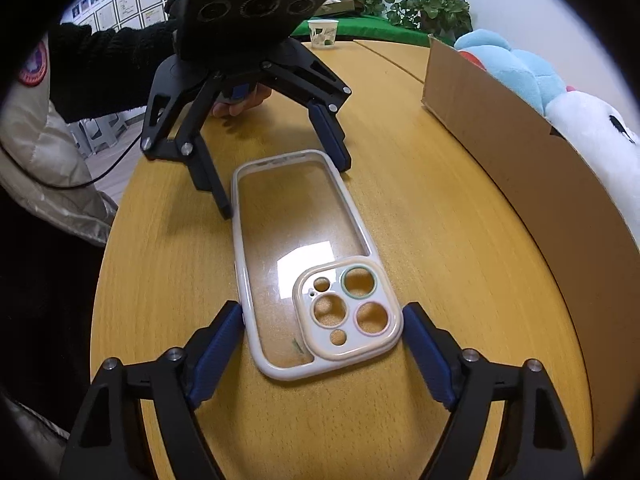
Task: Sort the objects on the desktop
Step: 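Close the right tool on the phone case's lens end while the left tool grips its frame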
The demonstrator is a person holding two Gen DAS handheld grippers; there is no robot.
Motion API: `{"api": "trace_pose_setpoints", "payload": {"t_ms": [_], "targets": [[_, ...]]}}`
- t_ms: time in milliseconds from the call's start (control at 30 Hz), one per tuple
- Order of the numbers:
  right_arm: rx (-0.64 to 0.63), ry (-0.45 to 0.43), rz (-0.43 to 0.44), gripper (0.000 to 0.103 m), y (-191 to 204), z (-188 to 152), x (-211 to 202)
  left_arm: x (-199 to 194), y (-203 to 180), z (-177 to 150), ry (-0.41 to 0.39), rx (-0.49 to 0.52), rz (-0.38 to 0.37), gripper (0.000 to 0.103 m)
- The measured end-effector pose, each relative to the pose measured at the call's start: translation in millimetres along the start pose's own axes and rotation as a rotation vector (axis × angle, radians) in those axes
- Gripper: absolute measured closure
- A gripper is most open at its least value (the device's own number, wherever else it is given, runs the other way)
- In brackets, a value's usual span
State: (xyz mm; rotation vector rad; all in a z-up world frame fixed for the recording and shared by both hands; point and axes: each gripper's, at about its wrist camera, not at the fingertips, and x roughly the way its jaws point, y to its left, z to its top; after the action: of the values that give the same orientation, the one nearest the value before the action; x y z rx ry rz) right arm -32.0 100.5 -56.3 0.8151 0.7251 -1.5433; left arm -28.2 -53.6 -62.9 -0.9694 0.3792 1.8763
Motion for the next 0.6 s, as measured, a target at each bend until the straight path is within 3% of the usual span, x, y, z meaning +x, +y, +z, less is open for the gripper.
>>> {"api": "trace_pose_setpoints", "payload": {"t_ms": [67,133,200,333,367,600], "targets": [[0.001,-0.005,0.001,0.022,4,-3,-4,-4,4,2,-0.011,-0.011,0.007,0.05],[0.008,-0.016,0.002,0.023,6,-7,-10,-8,8,5,-0.017,-0.014,0.018,0.054],[0.017,-0.028,0.0,0.023,6,-11,-17,-12,7,4,-0.015,-0.004,0.026,0.052],[0.023,-0.025,-0.002,0.023,7,-16,-22,-22,0,3,-0.031,0.025,0.025,0.013],[0.023,-0.023,-0.002,0.023,7,-16,-21,-22,-2,3,-0.031,0.038,0.028,0.009],[0.023,-0.006,-0.003,0.022,8,-19,-17,0,-14,2,0.047,0.128,0.005,0.009]]}}
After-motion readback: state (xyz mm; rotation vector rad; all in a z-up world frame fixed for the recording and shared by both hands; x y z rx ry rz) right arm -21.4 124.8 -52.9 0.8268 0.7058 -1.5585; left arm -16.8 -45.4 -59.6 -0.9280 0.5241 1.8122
